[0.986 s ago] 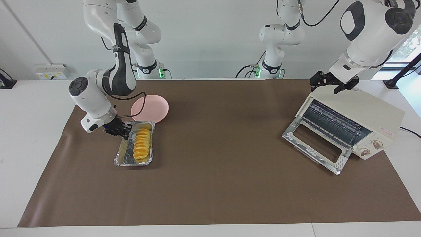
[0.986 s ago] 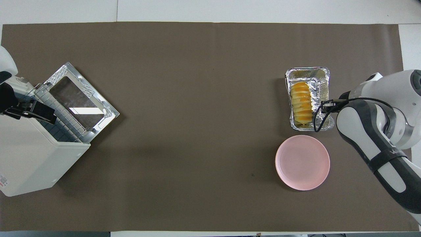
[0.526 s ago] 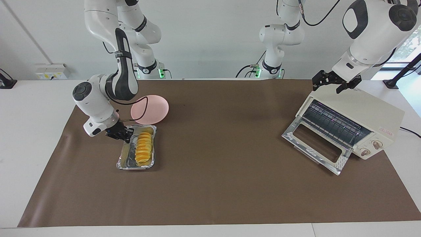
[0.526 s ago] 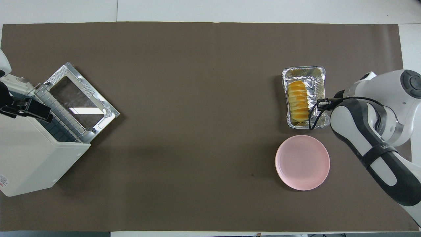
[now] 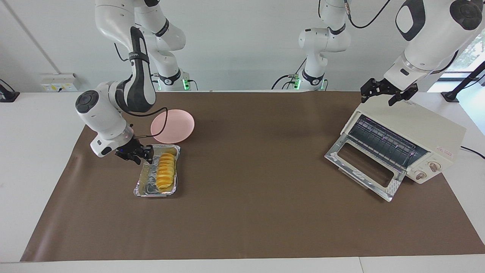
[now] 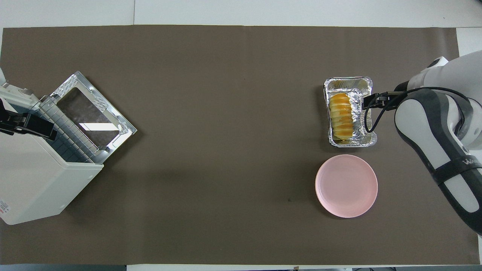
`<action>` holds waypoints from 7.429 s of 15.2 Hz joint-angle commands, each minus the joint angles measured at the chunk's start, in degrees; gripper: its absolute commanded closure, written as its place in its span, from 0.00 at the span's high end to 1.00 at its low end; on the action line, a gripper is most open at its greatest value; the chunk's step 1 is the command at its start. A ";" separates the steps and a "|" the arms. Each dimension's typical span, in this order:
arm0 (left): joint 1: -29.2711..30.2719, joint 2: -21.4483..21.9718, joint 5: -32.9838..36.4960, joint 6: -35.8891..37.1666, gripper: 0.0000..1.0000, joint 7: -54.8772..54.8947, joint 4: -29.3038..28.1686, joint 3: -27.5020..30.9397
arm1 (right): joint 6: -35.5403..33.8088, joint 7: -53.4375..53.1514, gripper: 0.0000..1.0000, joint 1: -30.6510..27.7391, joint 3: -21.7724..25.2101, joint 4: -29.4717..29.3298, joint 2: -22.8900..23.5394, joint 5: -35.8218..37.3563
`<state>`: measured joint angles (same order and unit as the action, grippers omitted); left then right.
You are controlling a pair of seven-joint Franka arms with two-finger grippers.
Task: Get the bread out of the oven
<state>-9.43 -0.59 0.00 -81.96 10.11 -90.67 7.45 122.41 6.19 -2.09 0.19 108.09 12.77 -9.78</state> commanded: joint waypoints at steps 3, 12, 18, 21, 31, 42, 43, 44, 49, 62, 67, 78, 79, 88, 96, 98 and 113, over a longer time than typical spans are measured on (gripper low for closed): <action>0.29 1.38 0.88 1.45 1.00 0.18 0.41 -0.24 | 1.25 -4.16 0.95 3.15 -0.28 -0.25 1.55 0.91; 0.29 1.38 0.88 1.45 1.00 0.18 0.41 -0.24 | 9.16 -4.08 0.92 5.17 -0.28 5.82 3.75 0.91; 0.29 1.38 0.88 1.45 1.00 0.18 0.49 -0.24 | 9.07 -3.20 0.41 5.08 -0.28 6.52 3.66 0.91; 0.29 1.38 0.88 1.45 1.00 0.18 0.41 -0.24 | 8.90 1.54 0.00 4.47 -0.28 6.43 3.66 0.91; 0.29 1.38 0.88 1.45 1.00 0.18 0.41 -0.24 | -8.30 -1.26 0.00 4.12 0.16 -2.00 -0.80 0.99; 0.38 1.38 0.88 1.45 1.00 0.18 0.41 -0.24 | -14.48 -11.90 0.00 9.21 -0.19 22.50 -23.48 3.37; 0.29 1.38 0.88 1.45 1.00 0.18 0.41 -0.24 | -13.35 -11.90 0.00 9.13 -0.19 25.65 -25.15 3.37; 0.29 1.38 0.88 1.45 1.00 0.18 0.41 -0.24 | -11.51 -11.90 0.00 9.13 -0.19 28.73 -26.73 3.46; 0.29 1.38 0.97 1.45 1.00 0.18 0.41 -0.24 | -4.82 -11.37 0.00 8.51 -0.19 36.31 -30.00 3.37; 0.29 1.38 0.88 1.45 1.00 0.18 0.41 -0.24 | 4.33 -12.60 0.99 10.00 -0.37 39.49 -26.66 3.37; 0.38 1.38 0.88 1.45 1.00 0.18 0.41 -0.24 | -8.11 -11.90 1.00 8.95 -0.19 25.54 -24.64 3.37; 0.29 1.38 0.88 1.45 1.00 0.18 0.41 -0.24 | -32.49 -11.64 1.00 4.48 0.25 -8.83 -18.68 7.85; 0.29 1.38 0.88 1.45 1.00 0.18 0.41 -0.24 | -32.67 -11.11 1.00 3.77 0.25 -10.95 -17.36 7.85; 0.29 1.38 0.88 1.45 1.00 0.18 0.41 -0.24 | -32.41 -9.79 1.00 2.53 0.25 -13.43 -15.41 8.64; 0.29 1.38 0.88 1.45 1.00 0.18 0.41 -0.24 | -36.45 -6.28 1.00 2.45 0.16 -13.17 -15.85 10.75; 0.29 1.38 0.97 1.45 1.00 0.18 0.49 -0.24 | -36.54 -5.75 1.00 2.45 0.16 -13.17 -15.85 10.75; 0.29 1.38 0.88 1.45 1.00 0.18 0.49 -0.24 | -36.45 -0.47 1.00 1.65 0.25 -12.90 -15.94 10.84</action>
<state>-9.43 0.41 0.00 -81.44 10.11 -90.63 7.45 86.98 4.26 0.28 0.82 95.75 -3.12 0.16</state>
